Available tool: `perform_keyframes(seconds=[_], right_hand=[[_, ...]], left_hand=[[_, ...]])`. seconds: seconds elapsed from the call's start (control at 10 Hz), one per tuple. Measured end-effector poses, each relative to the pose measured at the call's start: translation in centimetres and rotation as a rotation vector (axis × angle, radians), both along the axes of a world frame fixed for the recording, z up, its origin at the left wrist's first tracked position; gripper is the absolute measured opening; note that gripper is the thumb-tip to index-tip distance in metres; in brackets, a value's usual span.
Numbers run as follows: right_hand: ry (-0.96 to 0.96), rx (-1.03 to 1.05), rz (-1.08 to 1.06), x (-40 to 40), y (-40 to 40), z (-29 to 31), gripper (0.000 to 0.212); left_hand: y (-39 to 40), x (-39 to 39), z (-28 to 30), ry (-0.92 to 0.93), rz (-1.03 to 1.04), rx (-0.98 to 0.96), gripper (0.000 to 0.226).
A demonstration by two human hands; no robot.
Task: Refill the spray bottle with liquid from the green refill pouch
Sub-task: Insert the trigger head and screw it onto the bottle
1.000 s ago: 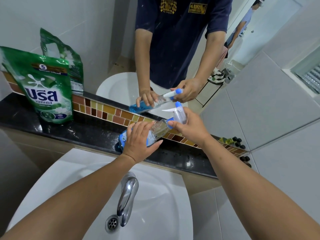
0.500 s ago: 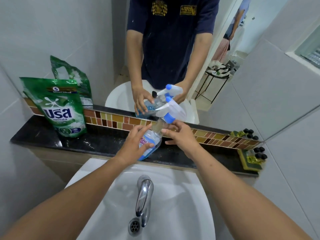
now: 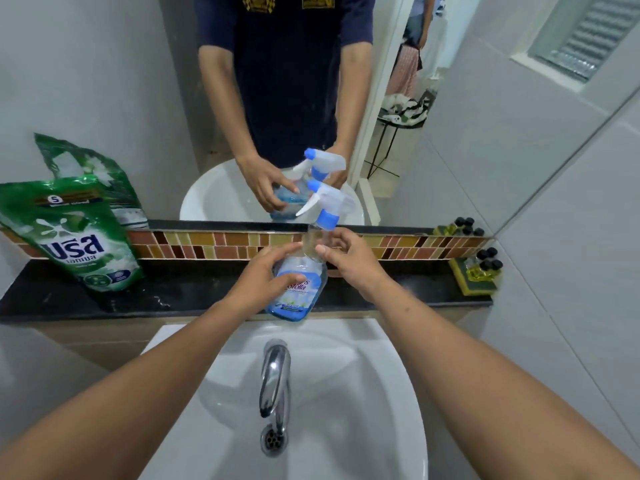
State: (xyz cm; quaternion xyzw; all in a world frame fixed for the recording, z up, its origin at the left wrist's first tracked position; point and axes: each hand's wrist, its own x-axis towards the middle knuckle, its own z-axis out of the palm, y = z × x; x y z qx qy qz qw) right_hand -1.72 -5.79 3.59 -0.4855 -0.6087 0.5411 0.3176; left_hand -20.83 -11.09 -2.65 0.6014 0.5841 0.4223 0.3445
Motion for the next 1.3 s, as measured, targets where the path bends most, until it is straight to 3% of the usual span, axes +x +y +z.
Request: perform_keyframes(seconds=[0.3,0.6,1.0,1.3], right_hand=[[-0.002,0.053,-0.131,12.3,3.7,1.2,0.034],[-0.069,0.106,-0.129,19.3,8.6,0.7,0.051],[-0.086,0.11,-0.069,20.0,10.5,-1.1,0.058],[-0.288,0.048,-0.225,19.7,7.1,-1.0,0.063]], left_hand=[[5.6,12.2,0.9,-0.003,-0.09,0.1,0.06],[10.7,20.5,-0.6,-0.032,-0.05,0.094,0.058],[11.5,21.6,-1.7,0.036,0.017,0.085,0.057],[7.8,18.0,1.8,0.329,0.055,0.055,0.05]])
